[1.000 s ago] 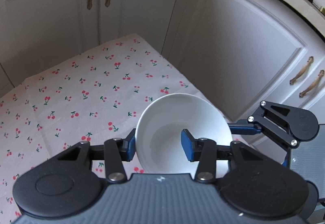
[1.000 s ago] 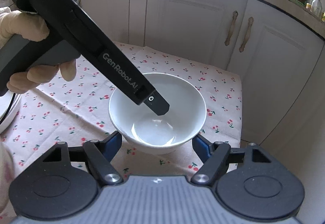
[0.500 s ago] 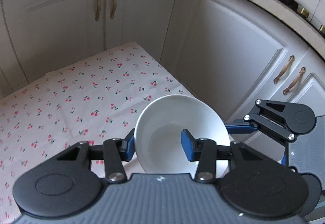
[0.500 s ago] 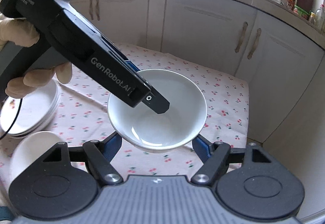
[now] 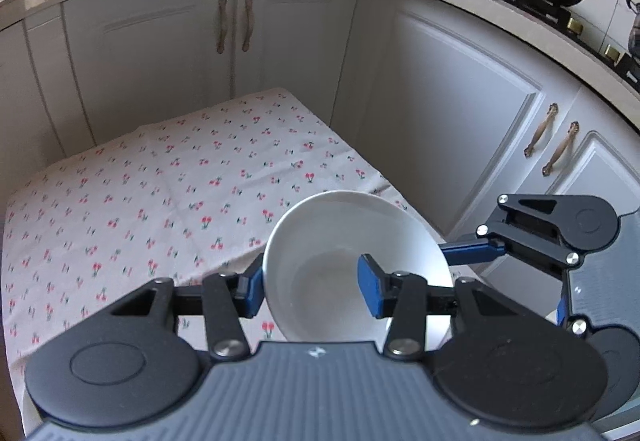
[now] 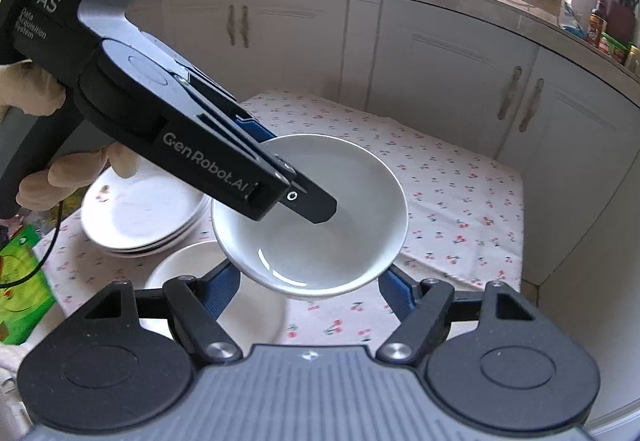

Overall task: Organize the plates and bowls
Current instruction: 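Lift and carry the pink-flower bowl over the white bowl stack with both grippers, then lower the pink-flower bowl onto the stack and open both grippers, then grip the bowl stack from its sides with the left gripper while the right gripper grips too, then lift and carry the bowl stack over the plate stack with both grippers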

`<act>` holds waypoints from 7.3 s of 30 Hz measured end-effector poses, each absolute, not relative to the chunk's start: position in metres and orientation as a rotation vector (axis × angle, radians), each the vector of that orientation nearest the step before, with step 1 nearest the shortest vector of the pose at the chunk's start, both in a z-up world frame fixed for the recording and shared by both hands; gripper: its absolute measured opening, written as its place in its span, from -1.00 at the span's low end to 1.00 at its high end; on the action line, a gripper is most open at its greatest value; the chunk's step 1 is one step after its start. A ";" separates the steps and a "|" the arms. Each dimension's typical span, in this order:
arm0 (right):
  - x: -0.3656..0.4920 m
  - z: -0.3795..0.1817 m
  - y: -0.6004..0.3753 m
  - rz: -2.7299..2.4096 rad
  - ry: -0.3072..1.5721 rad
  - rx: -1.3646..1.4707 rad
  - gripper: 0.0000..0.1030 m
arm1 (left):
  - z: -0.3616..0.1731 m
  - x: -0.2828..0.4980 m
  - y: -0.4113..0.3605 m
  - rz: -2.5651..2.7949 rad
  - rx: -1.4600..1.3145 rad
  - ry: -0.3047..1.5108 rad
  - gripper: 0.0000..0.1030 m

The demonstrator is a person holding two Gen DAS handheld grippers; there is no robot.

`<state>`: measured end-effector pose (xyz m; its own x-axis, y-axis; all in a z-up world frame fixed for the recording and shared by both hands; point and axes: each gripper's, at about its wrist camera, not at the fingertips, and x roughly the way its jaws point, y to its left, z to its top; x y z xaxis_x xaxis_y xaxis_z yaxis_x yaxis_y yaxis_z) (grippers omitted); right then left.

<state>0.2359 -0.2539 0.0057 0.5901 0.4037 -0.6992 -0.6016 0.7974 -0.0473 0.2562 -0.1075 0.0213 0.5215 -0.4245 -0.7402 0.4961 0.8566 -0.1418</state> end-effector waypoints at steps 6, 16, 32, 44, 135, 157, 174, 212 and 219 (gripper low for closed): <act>0.216 0.000 -0.243 0.633 0.755 -0.273 0.56 | 0.014 0.232 -0.094 -0.533 0.088 0.868 -0.05; 0.198 -0.023 -0.229 0.643 0.788 -0.281 0.56 | -0.012 0.212 -0.080 -0.530 0.061 0.896 0.03; 0.196 -0.035 -0.224 0.631 0.815 -0.292 0.56 | -0.027 0.212 -0.076 -0.538 0.044 0.904 0.03; 0.198 -0.035 -0.225 0.632 0.823 -0.288 0.56 | -0.030 0.212 -0.079 -0.536 0.062 0.902 0.03; 0.228 -0.096 -0.230 0.917 0.836 -0.504 0.77 | -0.099 0.202 -0.068 -0.990 0.518 0.880 0.70; 0.228 -0.093 -0.225 0.958 0.845 -0.551 0.58 | -0.097 0.208 -0.071 -1.076 0.534 0.901 0.40; 0.232 -0.091 -0.224 0.973 0.868 -0.543 0.59 | -0.094 0.211 -0.073 -1.112 0.577 0.896 0.41; 0.231 -0.027 -0.153 0.983 0.774 -0.679 0.58 | -0.024 0.187 -0.001 -0.982 0.564 0.784 0.40; 0.241 -0.025 -0.122 1.022 0.757 -0.703 0.58 | -0.016 0.183 0.030 -0.924 0.541 0.777 0.40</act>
